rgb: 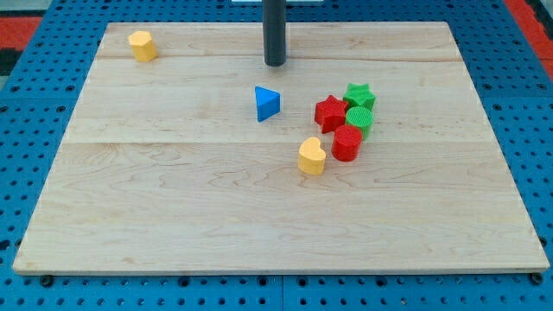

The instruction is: Place the blue triangle above the red star

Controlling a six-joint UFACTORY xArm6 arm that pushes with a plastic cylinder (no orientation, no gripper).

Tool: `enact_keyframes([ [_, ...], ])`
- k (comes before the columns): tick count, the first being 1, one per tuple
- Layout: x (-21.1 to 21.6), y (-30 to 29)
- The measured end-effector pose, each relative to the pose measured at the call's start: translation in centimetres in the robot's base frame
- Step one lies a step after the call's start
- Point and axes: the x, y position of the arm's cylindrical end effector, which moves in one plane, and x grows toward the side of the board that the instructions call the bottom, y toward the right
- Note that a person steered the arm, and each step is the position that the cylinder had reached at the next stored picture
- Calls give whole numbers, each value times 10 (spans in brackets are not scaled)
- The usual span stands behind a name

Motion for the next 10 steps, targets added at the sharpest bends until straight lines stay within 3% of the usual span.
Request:
enact_keyframes([
  [2,9,-17],
  [3,15,-72],
  [5,99,-74],
  [6,112,-12],
  [7,114,12],
  [8,80,17],
  [10,61,75],
])
